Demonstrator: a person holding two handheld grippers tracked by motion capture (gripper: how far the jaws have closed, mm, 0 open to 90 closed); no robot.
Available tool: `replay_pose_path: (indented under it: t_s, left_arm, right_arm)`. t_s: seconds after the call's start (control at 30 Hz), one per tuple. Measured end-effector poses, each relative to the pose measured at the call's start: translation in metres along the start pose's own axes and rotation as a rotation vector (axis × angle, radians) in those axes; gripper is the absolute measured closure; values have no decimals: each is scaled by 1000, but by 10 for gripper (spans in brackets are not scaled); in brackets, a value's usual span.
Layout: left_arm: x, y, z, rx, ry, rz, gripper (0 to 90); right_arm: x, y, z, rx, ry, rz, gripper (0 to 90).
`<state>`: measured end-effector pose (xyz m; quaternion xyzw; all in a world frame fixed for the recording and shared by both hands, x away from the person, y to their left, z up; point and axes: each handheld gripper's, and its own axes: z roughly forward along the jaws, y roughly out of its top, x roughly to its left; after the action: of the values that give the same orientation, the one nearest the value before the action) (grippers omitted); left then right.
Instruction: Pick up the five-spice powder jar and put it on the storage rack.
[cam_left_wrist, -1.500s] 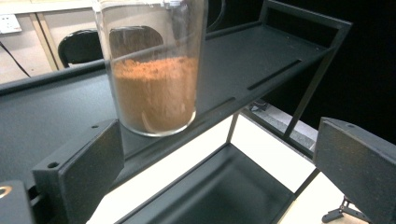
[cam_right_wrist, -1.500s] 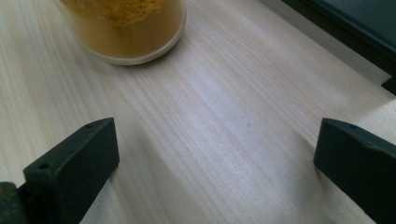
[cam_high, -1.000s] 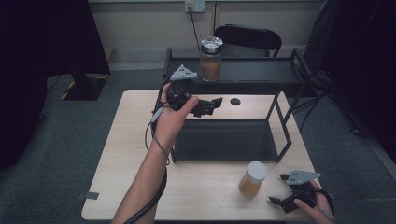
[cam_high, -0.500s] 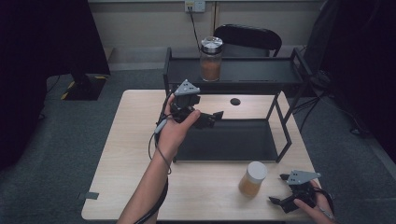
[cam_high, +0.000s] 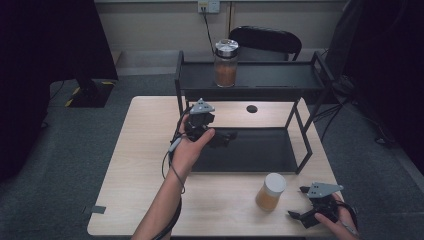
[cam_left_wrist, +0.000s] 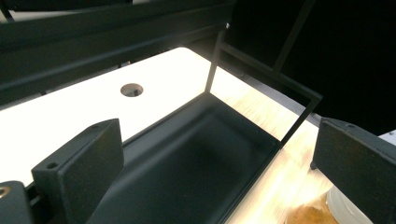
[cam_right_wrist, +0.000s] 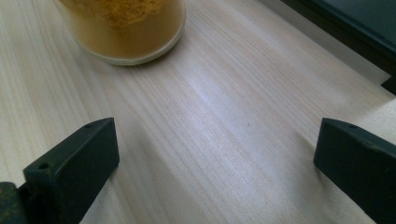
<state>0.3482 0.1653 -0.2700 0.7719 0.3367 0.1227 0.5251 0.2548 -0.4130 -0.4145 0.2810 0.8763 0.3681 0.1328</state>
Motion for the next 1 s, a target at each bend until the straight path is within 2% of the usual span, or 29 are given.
replay_pose_path:
  t_s: [0.47, 1.0]
  left_arm:
    - [6, -24, 14, 26, -13, -27, 14]
    - [8, -46, 25, 55, -22, -29, 15]
  right_arm:
    - [0, 0, 0, 0, -1, 0, 0]
    - [0, 0, 0, 1, 0, 1, 0]
